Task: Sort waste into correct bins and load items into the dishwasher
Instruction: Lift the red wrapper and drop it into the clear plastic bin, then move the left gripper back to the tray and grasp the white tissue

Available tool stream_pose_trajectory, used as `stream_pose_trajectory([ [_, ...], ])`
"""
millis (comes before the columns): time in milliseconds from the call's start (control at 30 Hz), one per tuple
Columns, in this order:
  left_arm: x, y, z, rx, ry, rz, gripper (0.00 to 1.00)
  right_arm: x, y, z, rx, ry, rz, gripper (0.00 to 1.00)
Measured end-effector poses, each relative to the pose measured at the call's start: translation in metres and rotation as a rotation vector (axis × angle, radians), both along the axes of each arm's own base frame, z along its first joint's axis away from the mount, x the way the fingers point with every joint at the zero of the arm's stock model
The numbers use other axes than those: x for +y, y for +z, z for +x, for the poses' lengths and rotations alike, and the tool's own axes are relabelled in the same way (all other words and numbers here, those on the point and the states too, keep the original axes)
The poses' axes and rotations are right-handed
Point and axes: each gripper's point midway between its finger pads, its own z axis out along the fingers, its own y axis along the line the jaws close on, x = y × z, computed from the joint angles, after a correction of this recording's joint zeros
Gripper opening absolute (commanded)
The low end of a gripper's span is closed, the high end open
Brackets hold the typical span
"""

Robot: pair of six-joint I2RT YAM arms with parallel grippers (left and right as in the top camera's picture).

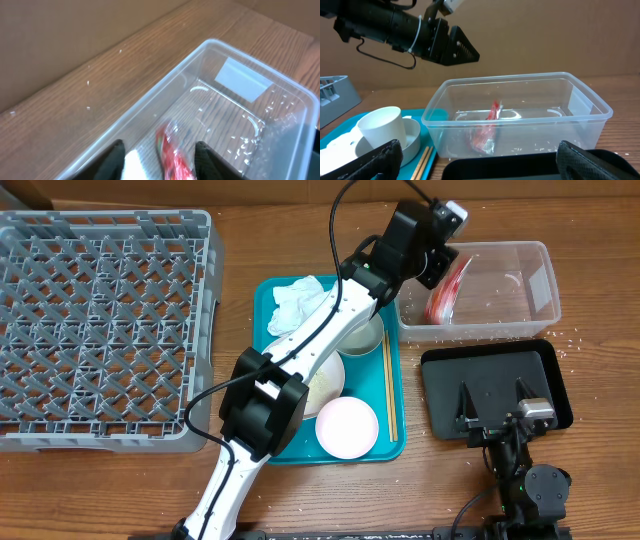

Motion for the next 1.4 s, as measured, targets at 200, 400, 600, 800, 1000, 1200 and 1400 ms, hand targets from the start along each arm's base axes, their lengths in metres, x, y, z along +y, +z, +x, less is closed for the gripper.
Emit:
stream_pose_trajectory([
  [200,0.013,-0.002,0.005,0.017,0.017,0.017,0.71,0.000,0.000,0.000,0.000,0.000,0.000,1.00],
  [400,0.077,0.025,0.000,0.096,0.122,0.121,0.94,0.000,0.000,0.000,0.000,0.000,0.000,1.00],
  [600,0.220,0.100,0.002,0.108,0.404,0.204,1.00,0.000,0.000,0.000,0.000,0.001,-0.001,1.00],
  [800,0.303,0.059,-0.005,0.328,0.541,0.287,0.97,0.000,0.000,0.000,0.000,0.000,0.000,1.00],
  [1000,0.300,-0.039,-0.013,0.598,0.481,0.357,0.94,0.000,0.000,0.000,0.000,0.000,0.000,1.00],
  [1200,0.295,-0.107,-0.020,0.740,0.452,0.411,0.89,0.000,0.000,0.000,0.000,0.000,0.000,1.00],
  [1400,0.293,-0.118,-0.017,0.751,0.462,0.399,0.78,0.000,0.000,0.000,0.000,0.000,0.000,1.00],
])
